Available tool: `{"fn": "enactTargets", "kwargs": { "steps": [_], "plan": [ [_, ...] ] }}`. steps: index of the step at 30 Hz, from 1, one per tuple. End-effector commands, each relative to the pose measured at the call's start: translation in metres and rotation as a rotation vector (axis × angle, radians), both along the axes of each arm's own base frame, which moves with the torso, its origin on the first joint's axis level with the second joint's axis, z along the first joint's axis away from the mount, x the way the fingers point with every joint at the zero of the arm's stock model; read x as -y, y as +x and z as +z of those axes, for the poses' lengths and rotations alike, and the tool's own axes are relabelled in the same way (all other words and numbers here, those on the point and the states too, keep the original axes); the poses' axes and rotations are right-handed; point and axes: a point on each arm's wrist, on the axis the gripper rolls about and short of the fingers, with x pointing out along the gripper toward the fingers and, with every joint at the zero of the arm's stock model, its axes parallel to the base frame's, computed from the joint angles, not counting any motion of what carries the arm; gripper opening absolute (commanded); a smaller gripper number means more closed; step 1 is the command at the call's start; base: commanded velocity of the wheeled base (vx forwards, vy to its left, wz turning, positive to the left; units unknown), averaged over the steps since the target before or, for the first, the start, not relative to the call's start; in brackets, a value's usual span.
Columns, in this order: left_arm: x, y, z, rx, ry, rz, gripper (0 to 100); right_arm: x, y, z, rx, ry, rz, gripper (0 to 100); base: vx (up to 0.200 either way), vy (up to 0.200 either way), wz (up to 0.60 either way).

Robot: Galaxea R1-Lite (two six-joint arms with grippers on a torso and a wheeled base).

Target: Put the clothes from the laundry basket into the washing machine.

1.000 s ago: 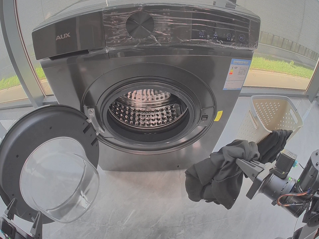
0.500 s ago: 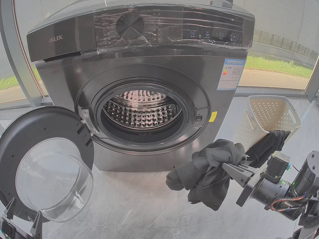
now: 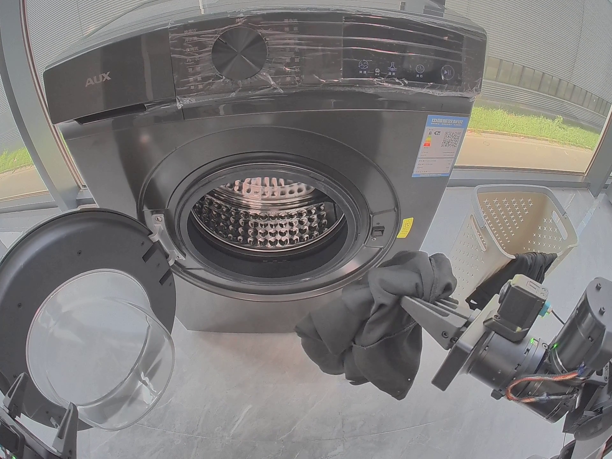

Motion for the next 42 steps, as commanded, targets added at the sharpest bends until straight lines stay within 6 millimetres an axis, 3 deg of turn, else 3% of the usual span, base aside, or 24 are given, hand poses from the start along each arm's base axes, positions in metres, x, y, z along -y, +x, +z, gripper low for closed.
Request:
{"fn": "enactTargets", "kwargs": {
  "steps": [1,8,12,18,21,27,28,30,42],
  "plan": [
    [0.003,-0.011,0.052,0.087,-0.026,-0.164,100,-0.026,0.016,-0.007,-0.007,-0.010,-0.003,0,0.000,0.000,0.00],
    [0.007,0.022,0.058,-0.144,-0.029,-0.342,100,-0.056,0.043,-0.008,0.004,0.005,-0.107,0,0.000,0.000,0.00],
    [0.009,0.038,0.064,-0.178,0.002,-0.396,100,-0.066,0.057,-0.010,0.009,0.010,-0.150,0,0.000,0.000,0.00],
    [0.014,0.083,0.074,-0.252,0.020,-0.512,100,-0.087,0.085,0.003,0.058,0.082,-0.195,0,0.000,0.000,0.00],
    [0.023,0.094,0.072,-0.300,0.030,-0.609,100,-0.094,0.081,0.009,0.072,0.106,-0.156,0,0.000,0.000,0.00],
    [0.040,0.116,0.071,-0.379,0.051,-0.687,100,-0.099,0.084,0.002,0.065,0.090,-0.126,0,0.000,0.000,0.00],
    [0.051,0.132,0.069,-0.403,0.055,-0.722,100,-0.102,0.087,0.004,0.076,0.107,-0.127,0,0.000,0.000,0.00],
    [0.059,0.144,0.066,-0.403,0.059,-0.746,100,-0.102,0.090,0.006,0.084,0.112,-0.132,0,0.000,0.000,0.00],
    [0.108,0.189,0.043,-0.496,0.055,-0.856,100,-0.103,0.093,-0.001,0.073,0.098,-0.124,0,0.000,0.000,0.00]
  ]
}}
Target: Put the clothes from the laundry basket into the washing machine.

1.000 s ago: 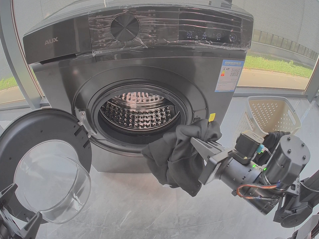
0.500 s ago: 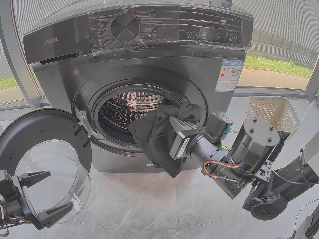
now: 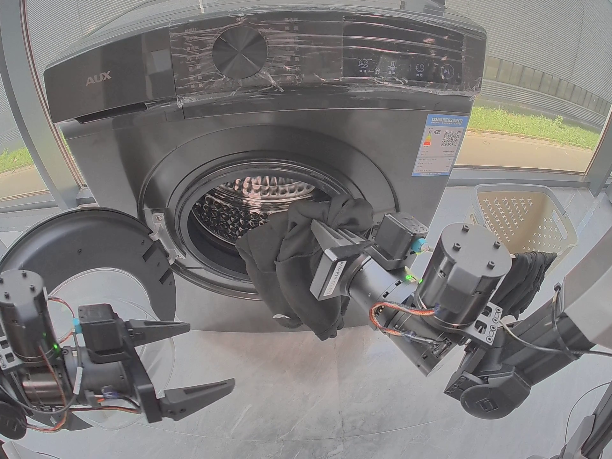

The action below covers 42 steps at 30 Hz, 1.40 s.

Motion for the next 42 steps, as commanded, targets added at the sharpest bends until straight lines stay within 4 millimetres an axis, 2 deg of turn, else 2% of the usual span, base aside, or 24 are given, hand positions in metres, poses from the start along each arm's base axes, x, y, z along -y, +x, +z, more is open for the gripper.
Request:
{"fn": "enactTargets", "kwargs": {
  "steps": [1,6,7,11,24,42],
  "plan": [
    [0.030,0.030,-0.022,-0.104,0.029,-0.048,100,-0.003,0.002,-0.007,-0.010,-0.012,0.009,0,0.000,0.000,0.00],
    [0.042,0.040,-0.026,-0.100,0.024,-0.065,100,-0.003,0.002,-0.006,-0.009,-0.007,0.011,0,0.000,0.000,0.00],
    [0.050,0.046,-0.030,-0.114,0.027,-0.070,100,-0.003,0.002,-0.005,-0.001,0.002,0.020,0,0.000,0.000,0.00],
    [0.063,0.056,-0.033,-0.155,0.018,-0.053,100,-0.004,-0.001,-0.009,-0.006,-0.005,0.030,0,0.000,0.000,0.00],
    [0.097,0.090,-0.063,-0.157,0.049,0.018,100,-0.003,-0.004,-0.010,-0.012,-0.013,0.036,0,0.000,0.000,0.00],
    [0.120,0.100,-0.075,-0.178,-0.040,0.015,100,-0.002,-0.008,-0.015,-0.017,-0.026,0.040,0,0.000,0.000,0.00]
  ]
}}
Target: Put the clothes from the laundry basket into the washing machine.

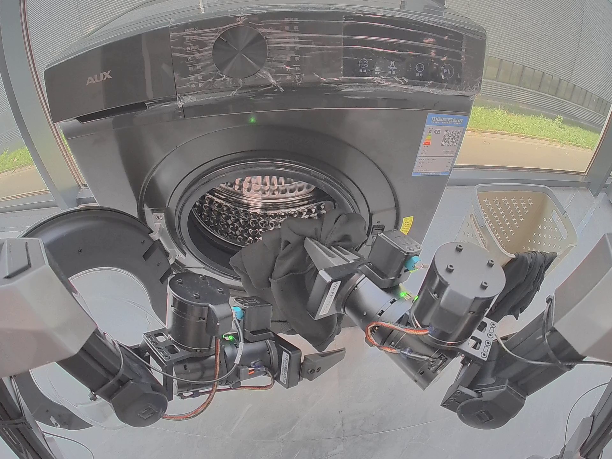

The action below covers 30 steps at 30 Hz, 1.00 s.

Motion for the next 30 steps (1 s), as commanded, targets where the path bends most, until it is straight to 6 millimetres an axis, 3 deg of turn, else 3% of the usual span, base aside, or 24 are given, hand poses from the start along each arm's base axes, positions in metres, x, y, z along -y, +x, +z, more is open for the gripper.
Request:
{"fn": "enactTargets", "kwargs": {
  "steps": [1,16,21,22,30],
  "plan": [
    [0.004,0.004,-0.007,-0.004,-0.012,0.001,100,0.001,-0.001,-0.002,-0.004,-0.007,0.000,0,0.000,0.000,0.00],
    [0.015,0.015,-0.027,0.026,-0.022,0.040,100,0.000,-0.002,-0.003,-0.007,-0.009,-0.001,0,0.000,0.000,0.00],
    [0.018,0.018,-0.026,0.048,-0.038,0.049,100,0.000,-0.002,-0.002,-0.002,-0.003,-0.001,0,0.000,0.000,0.00],
    [0.019,0.019,-0.024,0.054,-0.041,0.055,0,0.001,-0.002,-0.003,0.000,-0.003,-0.002,0,0.000,0.000,0.00],
    [0.019,0.021,-0.021,0.077,-0.051,0.078,0,0.002,-0.003,-0.005,-0.007,-0.009,-0.003,0,0.000,0.000,0.00]
  ]
}}
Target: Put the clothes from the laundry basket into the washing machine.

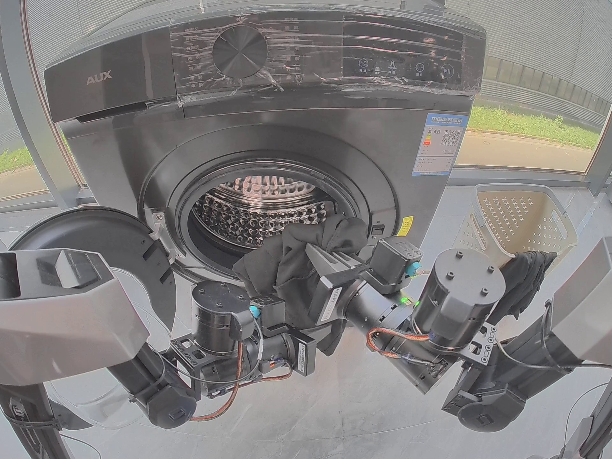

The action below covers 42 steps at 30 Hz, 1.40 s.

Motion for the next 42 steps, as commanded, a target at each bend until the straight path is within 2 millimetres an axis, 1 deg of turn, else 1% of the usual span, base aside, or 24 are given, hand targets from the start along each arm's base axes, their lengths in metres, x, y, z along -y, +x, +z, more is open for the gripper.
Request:
{"fn": "enactTargets", "kwargs": {
  "steps": [1,5,6,8,9,10,11,12,13,14,19,22,23,24,28,31,34,36,38,39,40,41,42],
  "plan": [
    [0.000,0.000,0.003,0.014,-0.008,0.011,0,0.000,0.000,0.000,-0.002,0.000,-0.002,0,0.000,0.000,0.00],
    [-0.001,-0.002,0.008,0.036,-0.022,0.015,0,0.002,0.000,-0.003,-0.010,-0.009,-0.005,0,0.000,0.000,0.00],
    [0.001,-0.010,0.017,0.065,-0.049,-0.004,0,0.004,0.001,-0.006,-0.017,-0.017,-0.013,0,0.000,0.000,0.00],
    [0.000,-0.023,0.027,0.088,-0.071,-0.029,0,0.003,0.005,-0.012,-0.030,-0.027,-0.018,0,0.000,0.000,0.00],
    [0.000,-0.029,0.029,0.088,-0.072,-0.043,0,0.003,0.006,-0.014,-0.033,-0.029,-0.020,0,0.000,0.000,0.00],
    [0.000,-0.029,0.029,0.088,-0.072,-0.043,0,0.003,0.006,-0.014,-0.033,-0.029,-0.020,0,0.000,0.000,0.00],
    [0.001,-0.040,0.031,0.085,-0.071,-0.067,0,0.003,0.006,-0.015,-0.036,-0.030,-0.012,0,0.000,0.000,0.00],
    [0.000,-0.043,0.030,0.082,-0.068,-0.072,0,0.003,0.006,-0.015,-0.035,-0.024,-0.012,0,0.000,0.000,0.00],
    [0.001,-0.049,0.029,0.076,-0.061,-0.087,0,0.002,0.006,-0.016,-0.037,-0.016,-0.008,0,0.000,0.000,0.00],
    [0.000,-0.052,0.028,0.072,-0.054,-0.094,0,0.002,0.007,-0.017,-0.037,-0.016,-0.008,100,0.000,0.000,0.00],
    [0.000,-0.056,0.030,0.089,-0.072,-0.100,0,0.002,0.006,-0.017,-0.043,0.001,0.009,100,0.000,0.000,0.00],
    [-0.006,-0.057,0.042,0.134,-0.116,-0.087,0,0.011,0.003,-0.029,-0.097,-0.010,0.023,100,0.000,0.000,0.00],
    [-0.006,-0.057,0.043,0.136,-0.120,-0.087,0,0.012,0.003,-0.030,-0.100,-0.011,0.022,100,0.000,0.000,0.00],
    [-0.009,-0.059,0.049,0.150,-0.134,-0.085,0,0.017,0.004,-0.033,-0.110,-0.022,0.021,100,0.000,0.000,0.00],
    [-0.014,-0.061,0.056,0.168,-0.149,-0.074,0,0.023,0.010,-0.031,-0.111,-0.001,-0.003,100,0.000,0.000,0.00],
    [-0.021,-0.056,0.061,0.188,-0.158,-0.033,0,0.038,0.022,-0.035,-0.135,-0.017,-0.076,100,0.000,0.000,0.00],
    [-0.024,-0.051,0.068,0.213,-0.174,0.003,0,0.056,0.028,-0.039,-0.152,-0.040,-0.142,100,0.000,0.000,0.00],
    [-0.023,-0.050,0.070,0.219,-0.178,0.008,0,0.064,0.030,-0.040,-0.154,-0.043,-0.176,100,0.000,0.000,0.00],
    [-0.023,-0.050,0.070,0.222,-0.180,0.008,0,0.070,0.028,-0.044,-0.166,-0.054,-0.204,100,0.000,0.000,0.00],
    [-0.023,-0.050,0.070,0.222,-0.180,0.008,0,0.070,0.028,-0.045,-0.168,-0.056,-0.206,100,0.000,0.000,0.00],
    [-0.024,-0.051,0.072,0.225,-0.184,0.008,0,0.076,0.025,-0.049,-0.183,-0.071,-0.214,100,0.000,0.000,0.00],
    [-0.024,-0.051,0.073,0.227,-0.186,0.008,0,0.078,0.025,-0.050,-0.186,-0.072,-0.218,100,0.000,0.000,0.00],
    [-0.024,-0.051,0.074,0.230,-0.191,0.007,0,0.084,0.026,-0.053,-0.193,-0.079,-0.233,100,0.000,0.000,0.00]
  ]
}}
